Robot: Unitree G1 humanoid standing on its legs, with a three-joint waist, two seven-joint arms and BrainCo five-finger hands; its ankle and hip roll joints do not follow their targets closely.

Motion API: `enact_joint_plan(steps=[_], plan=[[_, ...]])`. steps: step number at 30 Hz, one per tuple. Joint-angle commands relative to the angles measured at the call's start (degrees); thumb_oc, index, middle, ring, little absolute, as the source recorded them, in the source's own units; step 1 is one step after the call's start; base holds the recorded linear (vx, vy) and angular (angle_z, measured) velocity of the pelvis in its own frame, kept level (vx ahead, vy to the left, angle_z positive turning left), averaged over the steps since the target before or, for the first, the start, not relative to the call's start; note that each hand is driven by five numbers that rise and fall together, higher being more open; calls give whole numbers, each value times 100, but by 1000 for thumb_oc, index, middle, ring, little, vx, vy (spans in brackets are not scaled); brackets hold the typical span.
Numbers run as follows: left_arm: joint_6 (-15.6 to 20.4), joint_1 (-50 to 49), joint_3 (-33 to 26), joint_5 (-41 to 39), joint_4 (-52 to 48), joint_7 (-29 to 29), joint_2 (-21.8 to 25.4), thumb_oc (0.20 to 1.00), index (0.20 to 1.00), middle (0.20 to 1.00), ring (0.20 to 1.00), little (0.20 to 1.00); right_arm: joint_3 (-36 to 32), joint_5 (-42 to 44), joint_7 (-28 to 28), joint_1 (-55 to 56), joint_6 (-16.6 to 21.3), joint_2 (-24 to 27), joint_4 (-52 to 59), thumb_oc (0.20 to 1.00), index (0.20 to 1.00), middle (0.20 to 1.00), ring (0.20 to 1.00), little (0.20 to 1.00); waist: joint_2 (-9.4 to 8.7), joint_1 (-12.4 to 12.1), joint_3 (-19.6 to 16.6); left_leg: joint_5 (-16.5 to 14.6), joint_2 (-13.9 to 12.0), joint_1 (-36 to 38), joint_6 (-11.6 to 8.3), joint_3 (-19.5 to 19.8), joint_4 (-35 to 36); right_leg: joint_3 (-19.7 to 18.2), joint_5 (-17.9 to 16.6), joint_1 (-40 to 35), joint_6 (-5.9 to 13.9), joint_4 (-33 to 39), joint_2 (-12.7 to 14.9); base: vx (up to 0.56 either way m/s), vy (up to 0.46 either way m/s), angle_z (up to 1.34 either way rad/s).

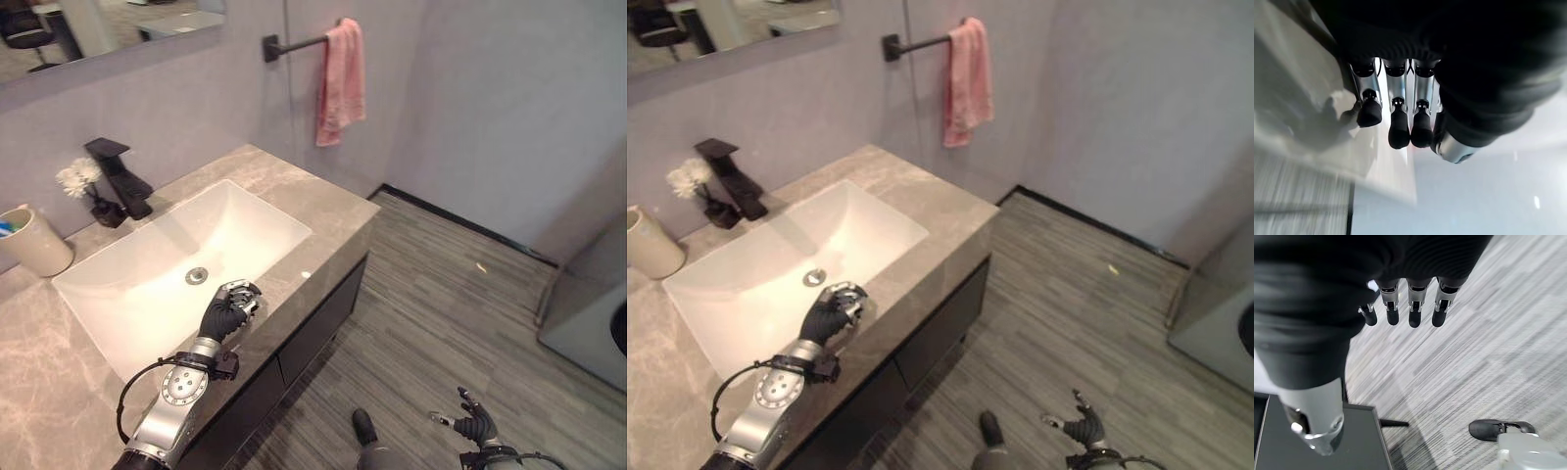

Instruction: Put brush and paste in cup on sink, flatten towel.

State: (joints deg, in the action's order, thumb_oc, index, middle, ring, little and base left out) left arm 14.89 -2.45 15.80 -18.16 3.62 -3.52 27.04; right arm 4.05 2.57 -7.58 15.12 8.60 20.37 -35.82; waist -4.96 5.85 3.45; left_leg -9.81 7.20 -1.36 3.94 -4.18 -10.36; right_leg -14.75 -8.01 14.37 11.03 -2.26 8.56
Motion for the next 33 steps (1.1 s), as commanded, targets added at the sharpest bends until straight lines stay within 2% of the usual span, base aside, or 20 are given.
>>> enact_joint_plan(steps=[1, 2, 3, 4, 7, 8, 9, 11, 12, 19, 20, 21, 23, 24, 25, 26, 27, 28, 29, 33], plan=[[32, -96, -246, -156, -32, 87, -49, 200, 200, 200, 200, 200, -175, -23, -277, -550, 240, 357, 414, 1000, 1000, 1000, 1000, 1000, 338, -197, 331, 366, -477, 76, -162, -102, 606, 1908, -365, -108, 130, 359, 170, -105, -17, -126], [32, -94, -248, -156, -32, 87, -47, 200, 200, 200, 200, 200, -175, -24, -277, -551, 238, 354, 416, 1000, 1000, 1000, 1000, 1000, 326, -184, 322, 389, -463, 58, -162, -93, 613, 1914, -371, -91, 128, 356, 185, -166, -13, -160], [7, -95, -304, -169, -39, 124, -40, 200, 200, 200, 200, 200, -175, -100, -262, -548, 223, 399, 581, 1000, 1000, 1000, 1000, 1000, 360, -264, 333, 513, -581, 47, -192, -296, 718, 2631, -110, -220, 13, 71, 315, -105, -10, -155], [7, -96, -304, -170, -39, 125, -40, 200, 200, 200, 200, 200, -177, -102, -261, -543, 218, 399, 588, 1000, 1000, 1000, 1000, 1000, 360, -255, 339, 519, -579, 63, -194, -286, 733, 2639, -88, -222, 13, 46, 320, -150, -31, -88], [-25, -16, -314, -209, -13, 114, -56, 200, 200, 200, 200, 200, -226, -139, -276, -547, 236, 490, 633, 1000, 1000, 1000, 1000, 1000, 374, -352, 309, 589, -733, 90, -154, -598, 778, 2846, 493, -547, -169, -839, 167, -77, -71, -69], [-36, -15, -319, -227, -9, 126, -77, 200, 200, 200, 200, 200, -225, -136, -270, -553, 238, 504, 634, 1000, 1000, 1000, 1000, 1000, 353, -384, 275, 590, -736, 82, -172, -666, 769, 2917, 584, -663, -208, -729, 149, -70, -183, -40], [-70, -56, -334, -249, -13, 132, -133, 200, 200, 200, 200, 200, -210, -166, -315, -617, 219, 536, 660, 1000, 1000, 1000, 1000, 1000, 284, -516, 202, 548, -783, 114, -241, -924, 700, 3346, 656, -1056, -230, -383, 86, -23, -238, -45], [-62, -84, -354, -244, 11, 163, -166, 200, 200, 200, 200, 200, -192, -145, -324, -651, 220, 544, 611, 1000, 1000, 1000, 1000, 1000, 256, -523, 148, 563, -833, 145, -295, -1027, 672, 3238, 645, -1138, -243, -201, -48, 51, -222, -93], [-98, -73, -368, -312, 35, 137, -196, 200, 200, 200, 200, 200, -228, -152, -350, -584, 203, 587, 643, 1000, 1000, 1000, 1000, 1000, 242, -499, 86, 592, -942, 220, -357, -986, 683, 2980, 672, -1147, -317, -138, -231, 131, -251, -78], [-221, 102, -202, -368, 293, 155, -335, 200, 200, 200, 200, 200, -304, -66, -272, -319, 199, 799, 776, 1000, 1000, 1000, 1000, 1000, 169, -370, 35, 566, -1295, 255, -530, -889, 152, 2783, 779, -1483, -567, 183, -626, 78, -212, -12], [-236, 159, -85, -179, 475, 98, -310, 200, 200, 200, 200, 200, -113, -118, -282, -503, 177, 923, 620, 1000, 1000, 1000, 1000, 1000, 167, -566, 198, 841, -1013, -172, -633, 7, -701, 2484, 785, -1556, -693, 227, -738, 39, -122, -78], [-201, -27, -198, 142, 482, 86, -163, 200, 200, 200, 200, 200, -75, -221, -278, -610, 144, 951, 541, 1000, 1000, 1000, 1000, 1000, 130, -706, 202, 779, -660, -552, -552, 601, -92, 2243, 715, -1613, -609, 390, -688, 45, -122, -103], [-195, -90, -181, 239, 503, 39, -114, 200, 200, 200, 200, 200, -156, -289, -400, -568, 163, 1014, 533, 1000, 1000, 1000, 1000, 1000, 132, -705, 192, 833, -702, -568, -553, 517, 51, 2277, 710, -1627, -575, 343, -657, 83, 28, -108], [-219, -198, -158, 260, 510, 84, -86, 200, 200, 200, 200, 200, -138, -347, -375, -552, 116, 981, 525, 1000, 1000, 1000, 1000, 1000, 139, -773, 216, 965, -636, -633, -581, 643, 22, 2254, 724, -1629, -555, 330, -638, 84, 62, -77], [-254, -252, -189, 289, 553, 107, -85, 200, 200, 200, 200, 200, -67, -367, -320, -588, 106, 945, 443, 1000, 1000, 1000, 1000, 1000, 165, -766, 199, 892, -640, -539, -554, 645, 198, 2233, 745, -1633, -548, 330, -645, 62, 74, -57], [-268, -286, -221, 321, 664, 95, -118, 366, 366, 366, 366, 366, -5, -345, -297, -602, 101, 876, 376, 1000, 1000, 1000, 1000, 1000, 205, -749, 163, 920, -661, -380, -530, 645, 492, 2215, 730, -1643, -543, 354, -653, 96, 82, -15], [-298, -334, -214, 335, 824, 79, -161, 476, 476, 476, 476, 476, 24, -309, -263, -597, 91, 811, 314, 1000, 1000, 1000, 1000, 1000, 224, -718, 96, 959, -682, -210, -522, 607, 718, 2225, 720, -1662, -534, 399, -632, 77, 67, -15], [-292, -334, -213, 336, 831, 78, -164, 837, 837, 837, 837, 837, 27, -308, -263, -596, 93, 813, 312, 1000, 1000, 1000, 1000, 1000, 224, -719, 97, 974, -684, -185, -523, 606, 755, 2223, 720, -1672, -534, 404, -633, 85, 76, -8], [-347, -355, -196, 345, 993, 77, -222, 1000, 1000, 1000, 1000, 1000, 47, -278, -253, -614, 78, 778, 210, 1000, 1000, 1000, 1000, 1000, 244, -699, 47, 982, -681, -73, -507, 591, 902, 2206, 718, -1675, -525, 423, -632, 104, 123, 10], [-532, -421, -199, 596, 1781, 21, -401, 1000, 1000, 1000, 1000, 1000, 340, -101, -86, -831, -48, 480, -623, 1000, 1000, 1000, 1000, 1000, 328, -686, -16, 979, -658, 205, -433, 385, 1161, 2095, 718, -1683, -486, 430, -590, 73, 109, -8]])
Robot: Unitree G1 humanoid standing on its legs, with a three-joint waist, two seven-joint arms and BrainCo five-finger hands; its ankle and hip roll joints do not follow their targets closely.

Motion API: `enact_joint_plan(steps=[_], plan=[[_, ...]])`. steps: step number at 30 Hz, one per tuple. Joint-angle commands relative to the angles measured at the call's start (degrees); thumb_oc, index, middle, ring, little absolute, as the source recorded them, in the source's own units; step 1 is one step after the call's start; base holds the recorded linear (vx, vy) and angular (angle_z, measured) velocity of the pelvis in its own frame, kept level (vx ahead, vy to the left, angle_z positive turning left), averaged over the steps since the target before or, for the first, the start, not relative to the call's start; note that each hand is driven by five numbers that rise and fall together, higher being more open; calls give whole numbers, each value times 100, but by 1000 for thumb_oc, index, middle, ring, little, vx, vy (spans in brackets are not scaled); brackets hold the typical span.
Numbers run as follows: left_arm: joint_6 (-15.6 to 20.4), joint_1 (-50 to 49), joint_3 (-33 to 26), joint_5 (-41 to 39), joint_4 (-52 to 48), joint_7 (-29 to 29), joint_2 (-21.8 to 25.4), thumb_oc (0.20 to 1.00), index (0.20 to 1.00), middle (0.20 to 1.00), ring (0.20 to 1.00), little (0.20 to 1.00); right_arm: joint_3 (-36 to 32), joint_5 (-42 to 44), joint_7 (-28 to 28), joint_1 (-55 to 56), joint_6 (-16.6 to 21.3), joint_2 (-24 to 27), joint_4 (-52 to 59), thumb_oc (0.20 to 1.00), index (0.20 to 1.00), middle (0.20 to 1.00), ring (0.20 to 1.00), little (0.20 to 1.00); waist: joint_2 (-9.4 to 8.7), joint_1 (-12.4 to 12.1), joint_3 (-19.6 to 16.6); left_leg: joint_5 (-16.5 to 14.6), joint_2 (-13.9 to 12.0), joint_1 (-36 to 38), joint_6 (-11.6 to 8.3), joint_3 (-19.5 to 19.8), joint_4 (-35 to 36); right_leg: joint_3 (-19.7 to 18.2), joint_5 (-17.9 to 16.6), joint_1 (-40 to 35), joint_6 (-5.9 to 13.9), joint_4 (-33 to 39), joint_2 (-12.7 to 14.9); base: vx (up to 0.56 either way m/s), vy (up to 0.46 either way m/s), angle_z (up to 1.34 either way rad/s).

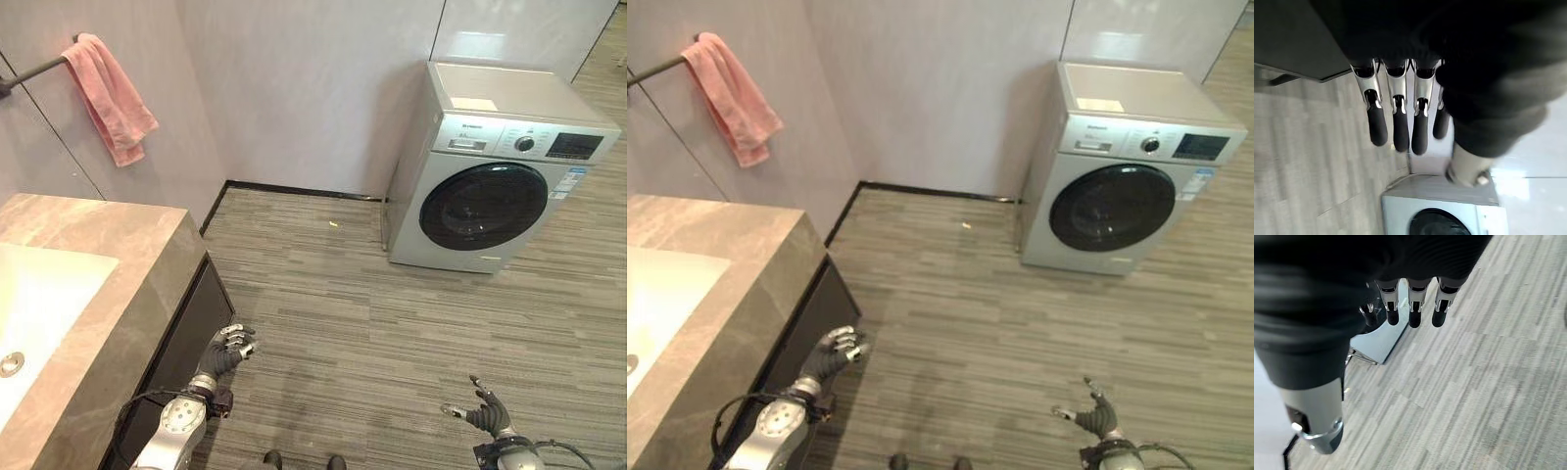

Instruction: Put brush and paste in cup on sink, flatten towel.

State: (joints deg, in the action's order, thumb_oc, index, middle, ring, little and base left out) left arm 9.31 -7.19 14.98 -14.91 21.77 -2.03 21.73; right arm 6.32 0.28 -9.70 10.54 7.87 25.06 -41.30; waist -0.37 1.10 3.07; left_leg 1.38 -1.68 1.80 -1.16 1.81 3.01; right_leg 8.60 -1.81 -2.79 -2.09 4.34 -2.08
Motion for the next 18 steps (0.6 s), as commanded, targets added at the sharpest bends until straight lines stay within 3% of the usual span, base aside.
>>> enact_joint_plan(steps=[1, 6, 16, 18], plan=[[10, 17, -160, 327, 118, -140, 103, 1000, 1000, 1000, 1000, 1000, 191, 109, 192, -371, 1, -20, -137, 1000, 1000, 1000, 1000, 1000, -130, -234, 12, -163, 247, -83, 92, -249, -187, -240, 100, 18, 831, -233, 487, 52, 54, -26], [-70, -28, -309, 361, 626, -276, -60, 1000, 1000, 1000, 1000, 1000, 388, 48, 354, -389, -28, -53, -162, 1000, 1000, 1000, 1000, 1000, -129, -285, 3, -208, 261, 17, 130, -320, -147, -313, 109, 42, 858, -296, 516, 18, 24, -17], [-106, -318, -588, 519, 843, -221, 84, 1000, 1000, 1000, 1000, 1000, 402, -184, 456, -442, -72, 198, -106, 1000, 1000, 1000, 1000, 1000, -151, -95, -19, -212, 195, 203, 99, -395, -30, -352, 190, -26, 807, -327, 470, 18, -27, -8], [-141, -181, -538, 473, 990, -255, 47, 1000, 1000, 1000, 1000, 1000, 381, -328, 384, -534, -82, 403, 64, 1000, 1000, 1000, 1000, 1000, -125, -22, 153, -251, 176, -29, 73, -352, -303, -369, 243, 179, 762, -509, 458, -131, -75, 0]])
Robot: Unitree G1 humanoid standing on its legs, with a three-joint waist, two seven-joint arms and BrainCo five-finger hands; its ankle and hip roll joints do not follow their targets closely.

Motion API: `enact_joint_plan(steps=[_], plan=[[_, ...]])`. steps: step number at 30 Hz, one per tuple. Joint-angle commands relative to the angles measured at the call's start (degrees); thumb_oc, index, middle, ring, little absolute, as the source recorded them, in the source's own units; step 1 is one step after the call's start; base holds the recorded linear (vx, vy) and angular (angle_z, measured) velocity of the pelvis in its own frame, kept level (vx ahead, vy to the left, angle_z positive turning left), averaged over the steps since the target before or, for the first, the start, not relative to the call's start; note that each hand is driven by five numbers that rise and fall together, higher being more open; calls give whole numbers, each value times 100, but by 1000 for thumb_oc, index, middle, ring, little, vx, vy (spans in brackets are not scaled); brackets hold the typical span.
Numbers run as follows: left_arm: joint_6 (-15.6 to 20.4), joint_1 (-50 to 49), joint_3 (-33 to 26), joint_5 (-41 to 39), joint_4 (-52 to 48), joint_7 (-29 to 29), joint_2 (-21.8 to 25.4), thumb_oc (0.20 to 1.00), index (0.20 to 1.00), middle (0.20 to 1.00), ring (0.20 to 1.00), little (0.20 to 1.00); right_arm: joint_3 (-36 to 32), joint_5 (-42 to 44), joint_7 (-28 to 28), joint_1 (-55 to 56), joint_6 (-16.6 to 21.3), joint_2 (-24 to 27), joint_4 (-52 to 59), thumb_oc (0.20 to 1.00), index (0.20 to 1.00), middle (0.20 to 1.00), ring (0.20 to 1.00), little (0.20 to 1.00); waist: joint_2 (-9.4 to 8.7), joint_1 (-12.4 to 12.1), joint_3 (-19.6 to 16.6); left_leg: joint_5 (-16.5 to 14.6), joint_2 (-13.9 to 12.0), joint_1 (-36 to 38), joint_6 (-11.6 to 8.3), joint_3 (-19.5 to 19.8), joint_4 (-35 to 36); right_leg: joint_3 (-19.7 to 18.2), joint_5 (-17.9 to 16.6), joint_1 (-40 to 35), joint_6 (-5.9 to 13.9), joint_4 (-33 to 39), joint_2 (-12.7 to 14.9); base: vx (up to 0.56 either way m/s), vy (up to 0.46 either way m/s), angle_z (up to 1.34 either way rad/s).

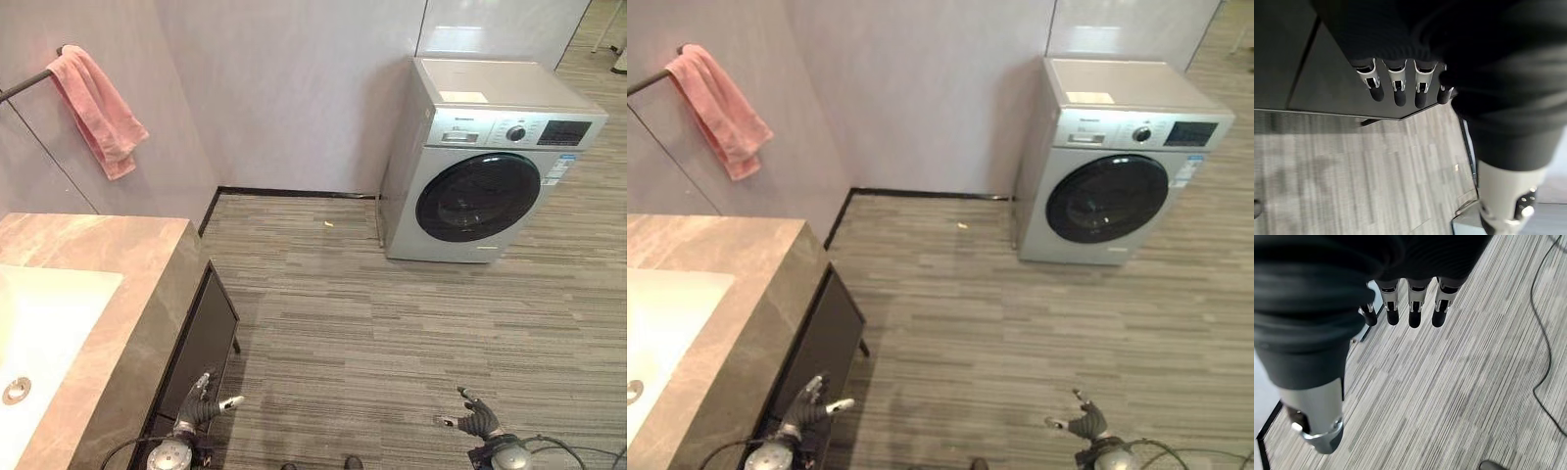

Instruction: Put brush and paste in cup on sink, flatten towel.

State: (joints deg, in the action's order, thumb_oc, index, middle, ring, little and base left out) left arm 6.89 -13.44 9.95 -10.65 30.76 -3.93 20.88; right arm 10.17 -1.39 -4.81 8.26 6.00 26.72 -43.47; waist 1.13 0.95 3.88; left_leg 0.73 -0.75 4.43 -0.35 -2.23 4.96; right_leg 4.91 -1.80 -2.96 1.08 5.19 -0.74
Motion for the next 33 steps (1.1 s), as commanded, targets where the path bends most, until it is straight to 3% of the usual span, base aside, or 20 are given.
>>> enact_joint_plan(steps=[1, 6, 8, 15, 18, 19, 20, 21, 22, 24, 25, 27, 28, 30, 31, 33], plan=[[85, 542, -11, 11, 227, -99, 99, 1000, 1000, 1000, 1000, 1000, 12, -191, -154, -374, 103, 267, 256, 1000, 1000, 1000, 1000, 1000, -270, 7, 117, -191, 81, -367, -13, 57, -571, -15, 256, 255, 425, -654, 320, -119, -47, 3], [43, 663, -48, -112, 250, -189, 29, 1000, 1000, 1000, 1000, 1000, -145, -195, -239, -298, 72, 338, 370, 1000, 1000, 1000, 1000, 1000, -254, 68, 356, -333, 71, -470, 3, 16, -912, -16, 442, 433, 350, -1070, 258, -30, -49, 0], [46, 856, -30, -160, 263, -250, 9, 1000, 1000, 1000, 1000, 1000, -141, -237, -274, -383, 59, 383, 270, 1000, 1000, 1000, 1000, 1000, -273, 111, 662, -609, 100, -914, -18, -19, -1706, 24, 690, 823, 304, -1773, 280, -98, -63, -2], [62, 1052, -81, -303, 456, -354, -33, 1000, 1000, 1000, 1000, 1000, -85, -181, -318, -564, 57, 313, 233, 1000, 1000, 1000, 1000, 1000, -282, 165, 835, -987, 100, -1217, 140, -58, -2328, -113, 946, 1403, 367, -2882, 345, 5, -15, -3], [62, 1052, -80, -303, 456, -354, -33, 1000, 1000, 1000, 1000, 1000, -85, -181, -318, -564, 57, 313, 233, 1000, 1000, 1000, 1000, 1000, -283, 163, 832, -988, 100, -1221, 140, -60, -2330, -115, 947, 1408, 367, -2885, 345, 38, -31, -12], [31, 1192, -137, -446, 717, -440, -120, 1000, 1000, 1000, 1000, 1000, -255, 533, -229, -515, 141, 120, 438, 1000, 1000, 1000, 1000, 1000, -323, 231, 849, -1089, 75, -1170, 139, -77, -2423, -265, 1087, 1430, 270, -2985, 270, 97, -94, -6], [33, 1197, -135, -447, 721, -440, -119, 1000, 1000, 1000, 1000, 1000, -258, 535, -228, -515, 139, 120, 441, 1000, 1000, 1000, 1000, 1000, -322, 225, 834, -1073, 73, -1187, 137, -81, -2412, -270, 1071, 1449, 268, -2974, 268, 176, -315, -21], [19, 1308, -89, -447, 898, -424, -157, 1000, 1000, 1000, 1000, 1000, -365, 562, -293, -348, 169, 162, 560, 1000, 1000, 1000, 1000, 1000, -409, 215, 885, -293, 13, -1660, -192, 75, -3355, -280, 1026, 1158, 47, -2596, 145, 126, -333, -7], [32, 1446, 18, -389, 1088, -401, -155, 1000, 1000, 1000, 1000, 1000, -444, 570, -329, -282, 173, 215, 534, 1000, 1000, 1000, 1000, 1000, -428, 223, 1004, 61, 27, -1977, -304, 118, -3856, -175, 922, 941, -23, -2367, 156, 317, -349, 29], [36, 1441, 11, -317, 1212, -429, -144, 1000, 1000, 1000, 1000, 1000, -513, 549, -430, -233, 118, 236, 329, 1000, 1000, 1000, 1000, 1000, -313, 239, 938, 9, -47, -2212, -222, -140, -2638, -134, 928, 589, 52, -1831, 174, 421, -16, 41], [37, 1380, -29, -272, 1249, -475, -149, 1000, 1000, 1000, 1000, 1000, -565, 588, -588, -246, 136, 178, 250, 1000, 1000, 1000, 1000, 1000, -177, 175, 935, 566, -243, -2306, -288, -190, -1552, -181, 969, 335, 124, -1592, 69, 504, 157, -27], [13, 1304, -69, -194, 1206, -507, -80, 1000, 1000, 1000, 1000, 1000, -481, 563, -637, -344, 121, 79, 225, 1000, 1000, 1000, 1000, 1000, -109, 45, 933, 1072, -438, -2447, -382, -81, -673, -319, 1131, -30, 199, -1446, 9, 720, 322, -80], [28, 1189, -112, -195, 1082, -488, -41, 1000, 1000, 1000, 1000, 1000, -384, 481, -575, -413, 89, -3, 370, 1000, 1000, 1000, 1000, 1000, -152, -63, 739, 937, -267, -2535, -224, 19, -1097, -502, 1288, -220, 353, -1565, 180, 815, 538, -86], [16, 1244, -28, 99, 995, -537, 54, 1000, 1000, 1000, 1000, 1000, -446, 640, -537, -429, 99, -137, 447, 1000, 1000, 1000, 1000, 1000, -264, -84, 677, 598, -57, -2696, -37, -107, -1624, -621, 1083, -42, 562, -2066, 466, 719, 587, -147], [-23, 1250, 196, 659, 1147, -506, 83, 1000, 1000, 1000, 1000, 1000, -402, 533, -445, -313, 78, -261, 436, 1000, 1000, 1000, 1000, 1000, -443, -142, 422, -82, 311, -2583, 221, -245, -2151, -683, 312, -148, 791, -2438, 865, 692, 549, -162], [-31, 1221, 273, 756, 1022, -453, 108, 1000, 1000, 1000, 1000, 1000, -432, 569, -449, -298, 87, -303, 388, 1000, 1000, 1000, 1000, 1000, -431, -180, 333, -291, 429, -2444, 325, -194, -2240, -789, -287, 36, 765, -2997, 919, 506, 450, -37]])
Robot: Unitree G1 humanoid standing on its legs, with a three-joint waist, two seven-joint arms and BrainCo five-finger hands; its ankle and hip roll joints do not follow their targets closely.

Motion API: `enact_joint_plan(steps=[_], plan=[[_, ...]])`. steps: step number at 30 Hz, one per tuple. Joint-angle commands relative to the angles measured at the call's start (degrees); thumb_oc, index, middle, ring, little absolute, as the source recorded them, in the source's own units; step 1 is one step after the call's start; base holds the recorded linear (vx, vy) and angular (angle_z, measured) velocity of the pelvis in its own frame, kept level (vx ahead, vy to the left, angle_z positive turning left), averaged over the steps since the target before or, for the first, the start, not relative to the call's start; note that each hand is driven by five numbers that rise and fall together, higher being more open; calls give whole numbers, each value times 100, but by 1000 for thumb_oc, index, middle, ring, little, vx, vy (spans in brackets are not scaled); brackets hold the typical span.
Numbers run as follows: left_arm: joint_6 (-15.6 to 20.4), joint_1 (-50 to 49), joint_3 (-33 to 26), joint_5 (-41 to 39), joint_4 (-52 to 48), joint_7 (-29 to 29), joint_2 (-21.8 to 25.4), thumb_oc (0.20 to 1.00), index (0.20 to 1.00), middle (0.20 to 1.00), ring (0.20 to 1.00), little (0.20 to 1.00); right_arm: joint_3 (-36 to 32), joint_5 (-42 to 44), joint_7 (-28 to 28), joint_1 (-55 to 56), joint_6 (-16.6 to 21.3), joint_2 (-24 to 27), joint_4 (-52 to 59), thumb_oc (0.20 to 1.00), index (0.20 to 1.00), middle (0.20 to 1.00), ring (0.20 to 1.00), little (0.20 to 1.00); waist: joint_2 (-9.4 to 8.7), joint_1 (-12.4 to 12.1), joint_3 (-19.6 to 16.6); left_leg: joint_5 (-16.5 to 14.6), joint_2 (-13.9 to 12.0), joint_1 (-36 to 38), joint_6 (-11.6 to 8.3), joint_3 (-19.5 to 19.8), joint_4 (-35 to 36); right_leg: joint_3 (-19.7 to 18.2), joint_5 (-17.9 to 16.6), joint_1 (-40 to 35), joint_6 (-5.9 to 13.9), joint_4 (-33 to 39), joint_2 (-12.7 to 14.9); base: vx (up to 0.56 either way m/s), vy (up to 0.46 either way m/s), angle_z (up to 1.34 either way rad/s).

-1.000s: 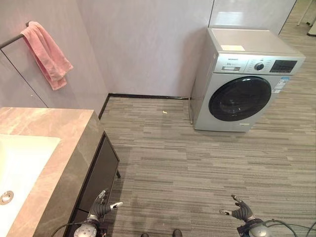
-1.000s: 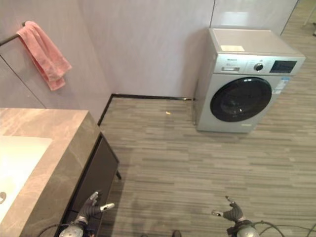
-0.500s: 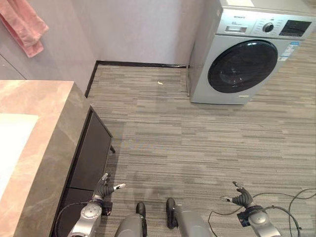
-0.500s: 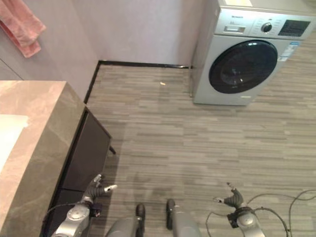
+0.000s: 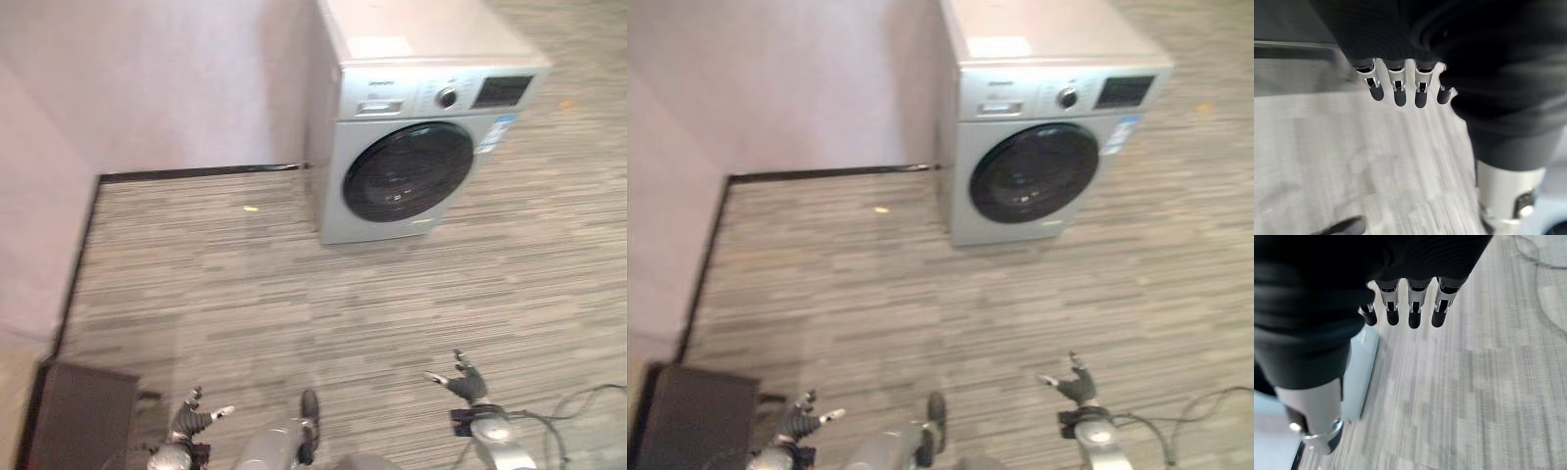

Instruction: Put brush and paste in cup on sink, flatten towel.

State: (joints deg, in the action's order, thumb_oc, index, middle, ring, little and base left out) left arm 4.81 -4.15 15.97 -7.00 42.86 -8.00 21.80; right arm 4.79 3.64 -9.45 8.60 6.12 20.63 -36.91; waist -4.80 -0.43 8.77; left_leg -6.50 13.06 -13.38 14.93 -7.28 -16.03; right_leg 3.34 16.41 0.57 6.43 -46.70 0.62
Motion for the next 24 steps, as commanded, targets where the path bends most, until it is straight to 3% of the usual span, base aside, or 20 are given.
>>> enact_joint_plan(steps=[1, 2, 3, 4, 6, 7, 8, 9, 10, 11, 13, 14, 15, 18, 24], plan=[[170, 266, -281, 522, -160, -24, 17, 1000, 1000, 1000, 1000, 1000, 95, 142, 30, -341, 93, 231, -269, 1000, 1000, 1000, 1000, 1000, 187, -63, -156, 267, -849, -351, -1083, 358, -33, -524, -2550, -135, 194, 1702, 859, 227, 272, 42], [169, 265, -280, 522, -161, -24, 17, 1000, 1000, 1000, 1000, 1000, 95, 142, 30, -340, 93, 231, -268, 1000, 1000, 1000, 1000, 1000, 182, -63, -147, 268, -843, -338, -1082, 356, -26, -526, -2545, -143, 195, 1696, 864, 343, 390, 66], [151, 230, -256, 562, -173, 3, 18, 1000, 1000, 1000, 1000, 1000, 115, 159, 54, -369, 107, 208, -206, 1000, 1000, 1000, 1000, 1000, 259, -68, -76, 231, -758, 7, -981, 399, 141, -332, -2843, 124, 154, 1171, 884, 243, 232, 95], [143, 207, -249, 626, -149, -3, 4, 1000, 1000, 1000, 1000, 1000, 115, 167, 45, -370, 108, 184, -188, 1000, 1000, 1000, 1000, 1000, 301, -71, -49, 210, -756, 128, -963, 442, 185, -284, -2757, 254, 143, 1050, 800, 329, 275, 82], [129, 225, -235, 693, -113, -8, -18, 1000, 1000, 1000, 1000, 1000, 157, 129, 63, -375, 157, 182, -117, 1000, 1000, 1000, 1000, 1000, 354, -32, -14, 237, -775, 451, -973, 570, 353, -177, -2154, 726, 90, 1101, 511, 241, 132, 47], [136, 244, -238, 687, -60, -31, -28, 1000, 1000, 1000, 1000, 1000, 171, 125, 62, -394, 164, 181, -147, 1000, 1000, 1000, 1000, 1000, 361, -54, 8, 215, -783, 588, -992, 573, 439, 144, -1925, 910, 41, 1278, 630, 167, 84, 12], [139, 247, -237, 687, -56, -33, -29, 1000, 1000, 1000, 1000, 1000, 171, 125, 62, -396, 166, 181, -149, 1000, 1000, 1000, 1000, 1000, 350, -25, 28, 208, -765, 615, -995, 600, 442, 172, -1892, 879, 38, 1262, 651, 263, 76, 7], [144, 234, -218, 651, 10, -43, -80, 1000, 1000, 1000, 1000, 1000, 204, 134, 79, -418, 188, 218, -134, 1000, 1000, 1000, 1000, 1000, 346, -8, 69, 156, -780, 827, -1060, 665, 539, 599, -1526, 1142, 4, 1846, 652, 317, -7, 28], [155, 228, -206, 641, 29, -58, -96, 1000, 1000, 1000, 1000, 1000, 212, 132, 57, -428, 203, 250, -146, 1000, 1000, 1000, 1000, 1000, 311, 66, 168, 113, -732, 1027, -1108, 785, 514, 525, -1475, 1356, 37, 2341, 455, 357, -9, 29], [148, 240, -197, 640, 33, -59, -109, 1000, 1000, 1000, 1000, 1000, 230, 152, 50, -434, 200, 248, -111, 1000, 1000, 1000, 1000, 1000, 282, 57, 206, 66, -716, 1067, -1122, 809, 489, 571, -1547, 1355, 84, 2494, 512, 275, -74, 26], [159, 369, -162, 652, 111, -99, -140, 1000, 1000, 1000, 1000, 1000, 258, 143, -17, -497, 184, 278, -187, 1000, 1000, 1000, 1000, 1000, 244, 140, 291, -4, -652, 1184, -1207, 957, 409, 300, -1835, 1579, 183, 3312, 507, 231, -65, 52], [160, 371, -162, 653, 114, -100, -145, 1000, 1000, 1000, 1000, 1000, 258, 143, -18, -499, 185, 282, -189, 1000, 1000, 1000, 1000, 1000, 264, 145, 300, -24, -669, 1197, -1210, 966, 398, 314, -1836, 1552, 182, 3329, 491, 414, -148, 129], [140, 463, -106, 738, 158, -119, -157, 1000, 1000, 1000, 1000, 1000, 214, 132, -22, -378, 164, 340, -140, 1000, 1000, 1000, 1000, 1000, 183, 202, 272, -143, -606, 1323, -1306, 1256, 146, -218, -2074, 1499, 282, 3706, 365, 303, -118, 150], [144, 463, -53, 761, 177, -157, -208, 1000, 1000, 1000, 1000, 1000, 207, 133, 6, -294, 169, 411, -208, 1000, 1000, 1000, 1000, 1000, 78, 197, 242, -194, -662, 1291, -1388, 1333, 8, -203, -2202, 1312, 172, 3861, 224, 262, -182, 167], [172, 435, -7, 636, 121, -155, -198, 1000, 1000, 1000, 1000, 1000, 260, 168, 23, -421, 215, 512, -223, 1000, 1000, 1000, 1000, 1000, 12, 129, 27, -23, -937, 1419, -1540, 1640, 584, 266, -1969, 1236, 21, 3845, 146, 177, -135, 22]])
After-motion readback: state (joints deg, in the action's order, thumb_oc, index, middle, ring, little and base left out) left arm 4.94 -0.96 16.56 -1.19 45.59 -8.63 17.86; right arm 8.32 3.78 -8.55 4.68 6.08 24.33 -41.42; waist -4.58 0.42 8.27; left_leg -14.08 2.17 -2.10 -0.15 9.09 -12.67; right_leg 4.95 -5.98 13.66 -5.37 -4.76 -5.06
